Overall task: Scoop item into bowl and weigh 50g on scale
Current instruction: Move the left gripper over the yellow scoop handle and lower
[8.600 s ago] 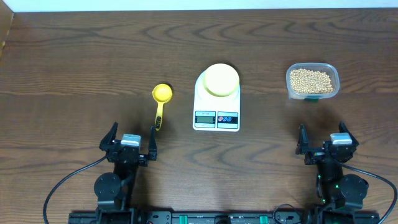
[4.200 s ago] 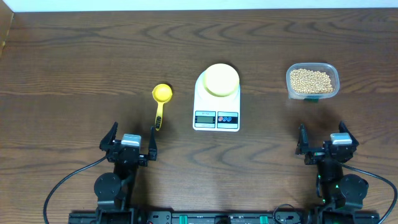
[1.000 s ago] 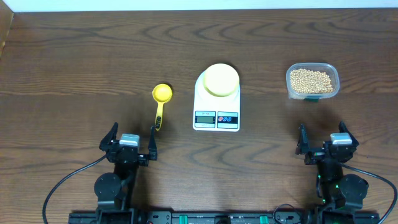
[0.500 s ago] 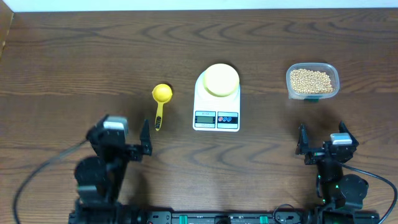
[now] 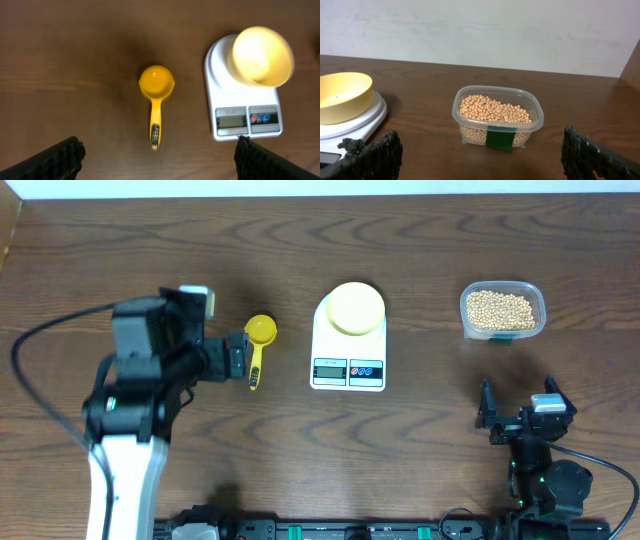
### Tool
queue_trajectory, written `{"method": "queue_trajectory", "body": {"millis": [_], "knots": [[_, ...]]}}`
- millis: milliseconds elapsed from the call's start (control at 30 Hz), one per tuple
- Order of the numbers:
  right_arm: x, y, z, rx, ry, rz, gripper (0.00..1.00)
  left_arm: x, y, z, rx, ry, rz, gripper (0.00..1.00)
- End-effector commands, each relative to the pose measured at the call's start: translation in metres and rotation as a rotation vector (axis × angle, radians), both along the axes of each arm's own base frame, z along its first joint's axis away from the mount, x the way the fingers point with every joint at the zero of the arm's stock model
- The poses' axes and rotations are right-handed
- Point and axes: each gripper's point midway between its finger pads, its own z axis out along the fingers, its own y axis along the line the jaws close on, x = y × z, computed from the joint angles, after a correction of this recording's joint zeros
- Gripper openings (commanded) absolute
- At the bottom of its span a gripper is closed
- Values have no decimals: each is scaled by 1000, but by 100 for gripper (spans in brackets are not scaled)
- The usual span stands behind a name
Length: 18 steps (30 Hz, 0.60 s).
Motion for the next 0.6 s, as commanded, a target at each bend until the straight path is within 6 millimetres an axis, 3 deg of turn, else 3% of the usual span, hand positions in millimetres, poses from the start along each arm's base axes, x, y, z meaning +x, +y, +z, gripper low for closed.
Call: {"method": "queue_trajectory", "body": {"millis": [0,167,467,567], "knots": [[0,1,0,-2,0,5,99,9,-1,-19,-22,80,9,97],[0,1,0,-2,0,5,99,13,-4,-53,-42,207,-3,98],[0,1,0,-2,0,5,99,13,-41,-103,-249,417,-109,98],[0,1,0,-2,0,5,99,16,-41,-122,-251,465,-103,98]]}}
